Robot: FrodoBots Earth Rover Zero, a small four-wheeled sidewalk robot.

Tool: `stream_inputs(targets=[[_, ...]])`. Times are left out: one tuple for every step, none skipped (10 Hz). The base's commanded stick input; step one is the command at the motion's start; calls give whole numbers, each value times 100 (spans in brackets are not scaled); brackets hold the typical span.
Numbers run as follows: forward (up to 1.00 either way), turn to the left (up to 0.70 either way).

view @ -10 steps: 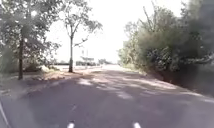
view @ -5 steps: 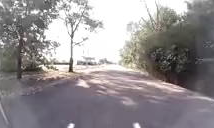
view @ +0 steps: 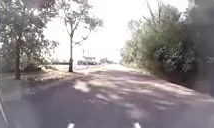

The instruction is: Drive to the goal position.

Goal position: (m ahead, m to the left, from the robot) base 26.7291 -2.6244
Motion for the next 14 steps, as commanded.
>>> stream_inputs(targets=[[70, 0], [70, 0], [70, 0], [70, 0], [70, 0], [70, 0], [70, 0], [70, 0], [70, 0], [70, 0], [70, 0], [70, 0], [70, 0], [70, 0]])
